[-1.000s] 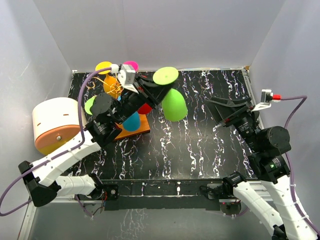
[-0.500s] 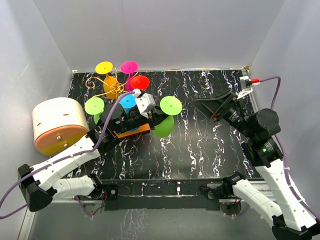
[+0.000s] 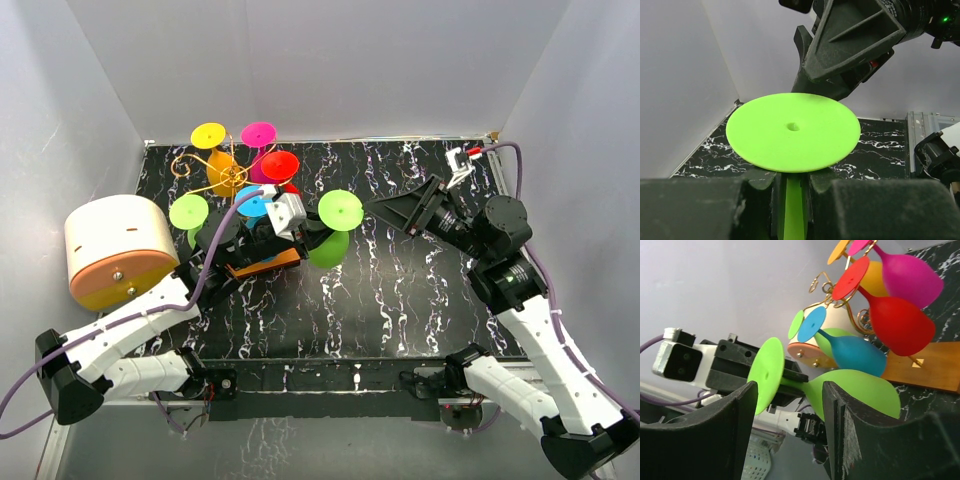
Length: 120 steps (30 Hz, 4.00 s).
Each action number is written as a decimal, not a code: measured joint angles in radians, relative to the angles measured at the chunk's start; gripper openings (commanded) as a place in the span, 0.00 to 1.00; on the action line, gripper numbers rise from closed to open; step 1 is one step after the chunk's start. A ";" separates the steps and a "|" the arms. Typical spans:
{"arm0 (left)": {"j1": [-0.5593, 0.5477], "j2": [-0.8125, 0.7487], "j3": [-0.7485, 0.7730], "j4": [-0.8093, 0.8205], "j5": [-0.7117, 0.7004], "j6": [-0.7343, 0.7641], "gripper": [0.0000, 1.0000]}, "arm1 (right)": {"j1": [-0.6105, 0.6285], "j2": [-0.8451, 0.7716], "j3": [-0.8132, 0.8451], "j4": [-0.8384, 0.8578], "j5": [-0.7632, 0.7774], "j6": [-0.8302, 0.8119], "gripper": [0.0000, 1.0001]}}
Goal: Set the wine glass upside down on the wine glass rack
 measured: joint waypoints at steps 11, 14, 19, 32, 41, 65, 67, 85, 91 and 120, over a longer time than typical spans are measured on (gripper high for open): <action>0.000 0.009 -0.006 0.034 0.015 0.000 0.00 | 0.000 0.011 -0.006 0.114 -0.084 0.073 0.43; 0.000 0.018 -0.006 0.037 0.024 0.001 0.00 | 0.000 0.026 -0.010 0.118 -0.089 0.090 0.39; 0.000 0.037 -0.006 0.036 0.032 0.005 0.00 | 0.000 0.060 -0.017 0.140 -0.104 0.127 0.29; 0.000 0.039 -0.006 0.023 0.016 0.016 0.61 | -0.005 0.087 -0.026 0.152 -0.137 0.192 0.00; 0.001 0.002 -0.014 -0.087 -0.067 -0.266 0.65 | -0.004 0.029 -0.045 0.121 -0.045 0.121 0.00; 0.000 -0.047 -0.118 -0.016 -0.246 -1.248 0.37 | -0.005 -0.001 -0.071 0.087 -0.045 0.006 0.00; 0.000 -0.054 -0.123 -0.006 -0.274 -1.258 0.32 | -0.005 0.000 -0.075 0.086 -0.064 0.006 0.00; 0.000 -0.027 -0.099 0.006 -0.270 -1.257 0.00 | -0.005 0.042 -0.075 0.085 -0.114 0.011 0.00; 0.006 -0.022 -0.081 -0.004 -0.265 -1.255 0.00 | -0.005 0.038 -0.075 0.082 -0.097 0.022 0.39; 0.460 0.323 0.389 -0.023 0.013 -1.632 0.00 | -0.005 -0.101 0.030 -0.167 0.292 -0.171 0.65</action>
